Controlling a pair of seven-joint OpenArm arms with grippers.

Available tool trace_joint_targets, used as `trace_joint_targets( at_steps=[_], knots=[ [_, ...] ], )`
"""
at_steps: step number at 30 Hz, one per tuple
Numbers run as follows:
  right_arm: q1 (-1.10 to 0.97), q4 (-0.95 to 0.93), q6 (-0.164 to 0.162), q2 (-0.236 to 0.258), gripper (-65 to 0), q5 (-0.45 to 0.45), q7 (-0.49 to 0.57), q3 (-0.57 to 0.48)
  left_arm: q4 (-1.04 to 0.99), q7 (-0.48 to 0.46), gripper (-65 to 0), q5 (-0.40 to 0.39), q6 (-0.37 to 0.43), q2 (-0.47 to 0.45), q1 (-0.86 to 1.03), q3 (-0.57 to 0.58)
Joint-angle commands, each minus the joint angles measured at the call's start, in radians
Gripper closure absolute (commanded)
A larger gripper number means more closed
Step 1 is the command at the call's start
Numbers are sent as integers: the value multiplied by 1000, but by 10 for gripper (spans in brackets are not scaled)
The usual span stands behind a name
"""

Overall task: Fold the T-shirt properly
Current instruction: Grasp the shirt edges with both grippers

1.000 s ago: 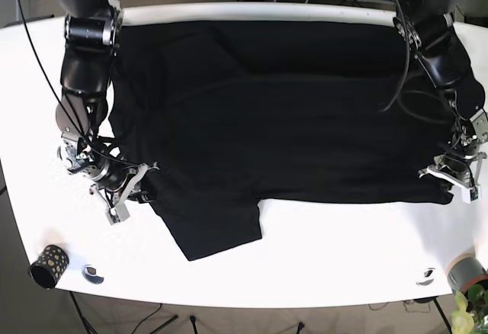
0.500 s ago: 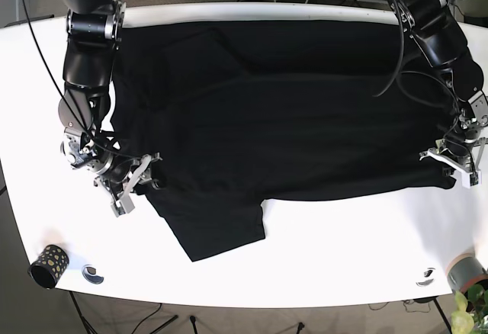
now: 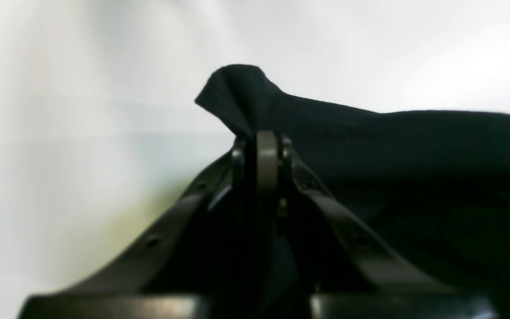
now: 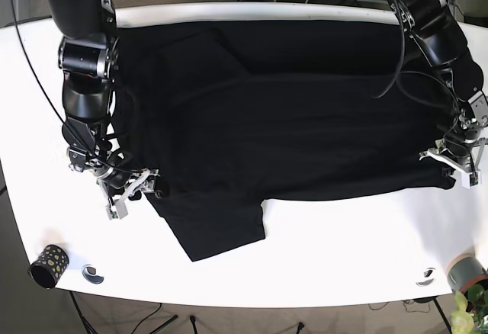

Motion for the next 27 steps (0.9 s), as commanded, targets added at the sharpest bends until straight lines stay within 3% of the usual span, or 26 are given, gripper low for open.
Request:
trace_joint_targets(
  at_steps=[1,6,15,18,27],
  knots=[
    [38,-16,10,8,-485,-9,70,4,25,-20,0,-12,-1,-19,-23,-1],
    [35,-39,-24,-12,-485,-21,89,1,22,-20,0,-12,-1,-19,-23,-1],
    [35,-42,-29,-48,-419,-21,89,1,27,-20,0,-12,-1,-20,-6,-2],
    [35,-42,-31,-55,-355,-21,89,1,29,-20,0,-12,-1,-20,-3,-1],
    [41,-36,-31,-55,-78,-21,90,1,21,-20,0,-12,-1,-23,-3,-2]
  ],
)
